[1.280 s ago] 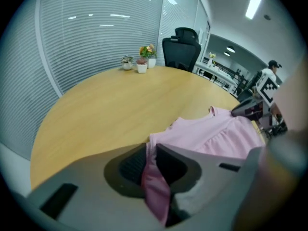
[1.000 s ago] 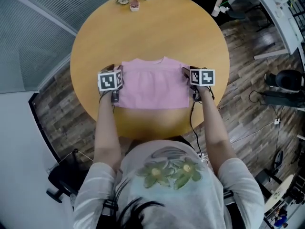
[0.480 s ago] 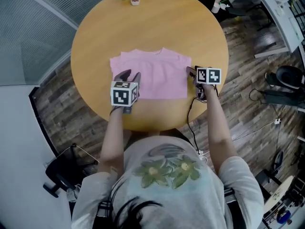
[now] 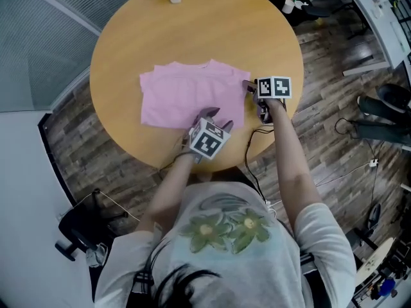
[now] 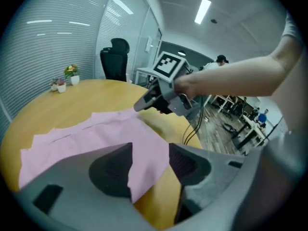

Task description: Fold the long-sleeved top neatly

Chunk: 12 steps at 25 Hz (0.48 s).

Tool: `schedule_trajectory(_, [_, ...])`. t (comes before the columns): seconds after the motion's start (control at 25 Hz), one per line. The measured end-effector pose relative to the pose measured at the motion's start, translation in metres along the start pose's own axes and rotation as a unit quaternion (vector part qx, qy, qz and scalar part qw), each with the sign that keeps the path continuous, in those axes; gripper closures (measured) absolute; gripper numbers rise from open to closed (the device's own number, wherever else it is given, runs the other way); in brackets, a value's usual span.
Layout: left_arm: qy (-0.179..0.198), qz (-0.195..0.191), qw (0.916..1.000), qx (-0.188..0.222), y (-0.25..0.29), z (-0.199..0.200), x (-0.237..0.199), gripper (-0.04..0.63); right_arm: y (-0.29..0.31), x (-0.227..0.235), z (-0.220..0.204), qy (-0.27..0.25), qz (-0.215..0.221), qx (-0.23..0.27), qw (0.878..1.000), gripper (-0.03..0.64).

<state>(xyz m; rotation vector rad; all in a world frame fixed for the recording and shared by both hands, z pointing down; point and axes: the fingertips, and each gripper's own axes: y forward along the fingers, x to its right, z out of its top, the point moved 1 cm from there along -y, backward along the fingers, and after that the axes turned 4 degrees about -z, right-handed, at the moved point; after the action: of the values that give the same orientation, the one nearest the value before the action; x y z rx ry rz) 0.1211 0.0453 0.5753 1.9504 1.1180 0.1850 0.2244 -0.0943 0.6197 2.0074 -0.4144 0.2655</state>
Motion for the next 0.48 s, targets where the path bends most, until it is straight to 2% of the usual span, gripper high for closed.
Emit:
schedule_trajectory(0.16, [0.046, -0.012, 0.9981, -0.039, 0.034, -0.006, 0.034, 0.357, 0.009, 0.008, 0.0, 0.005, 0.007, -0.02, 1.0, 0.39])
schedule_trajectory(0.32, [0.104, -0.007, 0.9914, -0.079, 0.063, -0.02, 0.056, 0.356, 0.019, 0.014, 0.003, 0.008, 0.015, -0.033, 0.999, 0.388])
schedule_trajectory(0.48, [0.127, -0.009, 0.9869, -0.1, 0.085, -0.027, 0.073, 0.357, 0.025, 0.011, 0.006, -0.002, 0.027, -0.04, 0.999, 0.388])
